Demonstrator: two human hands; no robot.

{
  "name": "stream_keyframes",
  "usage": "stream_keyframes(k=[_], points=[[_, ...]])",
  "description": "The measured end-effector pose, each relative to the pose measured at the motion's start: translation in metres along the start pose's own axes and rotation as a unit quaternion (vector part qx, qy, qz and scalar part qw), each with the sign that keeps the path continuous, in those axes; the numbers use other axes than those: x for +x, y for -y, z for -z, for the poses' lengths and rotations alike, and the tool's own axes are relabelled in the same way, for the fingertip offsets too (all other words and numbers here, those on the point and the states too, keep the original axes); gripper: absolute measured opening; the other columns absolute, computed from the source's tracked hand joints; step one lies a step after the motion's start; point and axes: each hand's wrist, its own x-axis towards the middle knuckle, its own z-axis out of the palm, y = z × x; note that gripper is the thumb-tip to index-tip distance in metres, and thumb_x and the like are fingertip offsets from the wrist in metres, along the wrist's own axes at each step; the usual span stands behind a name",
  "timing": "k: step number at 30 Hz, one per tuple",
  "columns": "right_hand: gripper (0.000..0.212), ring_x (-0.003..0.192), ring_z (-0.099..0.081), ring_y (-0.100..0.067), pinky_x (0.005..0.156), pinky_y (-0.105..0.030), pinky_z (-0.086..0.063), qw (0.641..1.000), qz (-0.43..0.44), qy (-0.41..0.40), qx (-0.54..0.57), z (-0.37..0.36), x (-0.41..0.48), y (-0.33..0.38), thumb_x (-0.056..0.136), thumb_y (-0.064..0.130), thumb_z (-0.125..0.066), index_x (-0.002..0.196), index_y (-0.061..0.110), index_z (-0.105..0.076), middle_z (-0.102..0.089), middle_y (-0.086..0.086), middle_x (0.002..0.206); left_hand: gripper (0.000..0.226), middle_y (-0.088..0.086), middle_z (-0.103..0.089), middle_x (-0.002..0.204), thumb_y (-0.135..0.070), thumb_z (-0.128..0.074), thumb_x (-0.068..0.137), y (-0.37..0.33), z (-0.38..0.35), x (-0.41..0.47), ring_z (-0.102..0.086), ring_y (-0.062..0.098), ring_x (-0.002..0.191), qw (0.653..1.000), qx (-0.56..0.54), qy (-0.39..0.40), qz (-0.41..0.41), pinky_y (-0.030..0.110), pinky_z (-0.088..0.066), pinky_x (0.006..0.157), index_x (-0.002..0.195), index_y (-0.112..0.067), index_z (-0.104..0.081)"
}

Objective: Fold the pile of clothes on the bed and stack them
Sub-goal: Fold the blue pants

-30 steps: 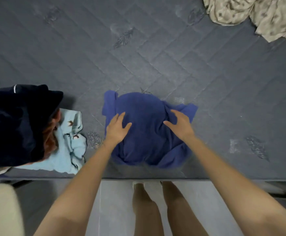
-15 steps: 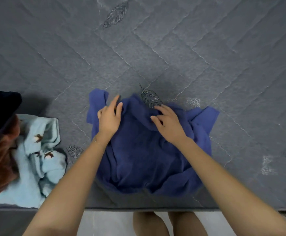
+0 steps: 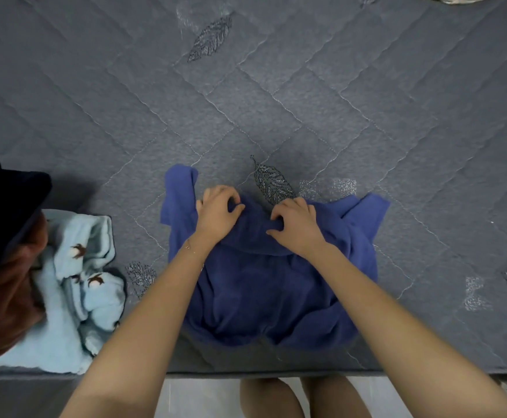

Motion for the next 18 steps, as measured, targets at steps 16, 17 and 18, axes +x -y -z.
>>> stream_keyframes(k=[16, 17, 18], points=[[0.036, 0.105, -0.045, -0.025, 0.087, -0.037, -0.025, 0.996, 0.006, 0.025, -0.084, 0.128, -0.083, 0.064, 0.080, 0.059, -0.064, 0.093, 0.026, -0.060, -0.057, 0.003, 0.091, 0.006, -0.005, -0.064, 0.087, -0.003, -0.063, 0.091, -0.088, 0.180, -0.102, -0.056, -0.010, 0.080, 0.963, -0.236, 0.075, -0.106, 0.008, -0.040, 0.082, 0.092, -0.008, -0.066], [0.034, 0.099, -0.043, -0.024, 0.084, -0.037, -0.024, 0.995, -0.003, 0.027, -0.093, 0.138, -0.089, 0.066, 0.080, 0.061, -0.062, 0.075, 0.028, -0.053, -0.050, 0.006, 0.079, 0.006, -0.004, -0.064, 0.088, -0.003, -0.062, 0.092, -0.095, 0.194, -0.106, -0.056, -0.011, 0.081, 0.964, -0.233, 0.048, -0.115, 0.009, -0.040, 0.082, 0.092, -0.009, -0.065], [0.042, 0.093, -0.040, -0.023, 0.082, -0.036, -0.022, 0.995, -0.011, 0.026, -0.099, 0.151, -0.096, 0.070, 0.080, 0.062, -0.061, 0.063, 0.028, -0.043, -0.042, 0.008, 0.071, 0.007, -0.004, -0.064, 0.089, -0.003, -0.062, 0.092, -0.103, 0.210, -0.110, -0.056, -0.011, 0.082, 0.965, -0.232, 0.019, -0.121, 0.010, -0.040, 0.084, 0.093, -0.008, -0.065]])
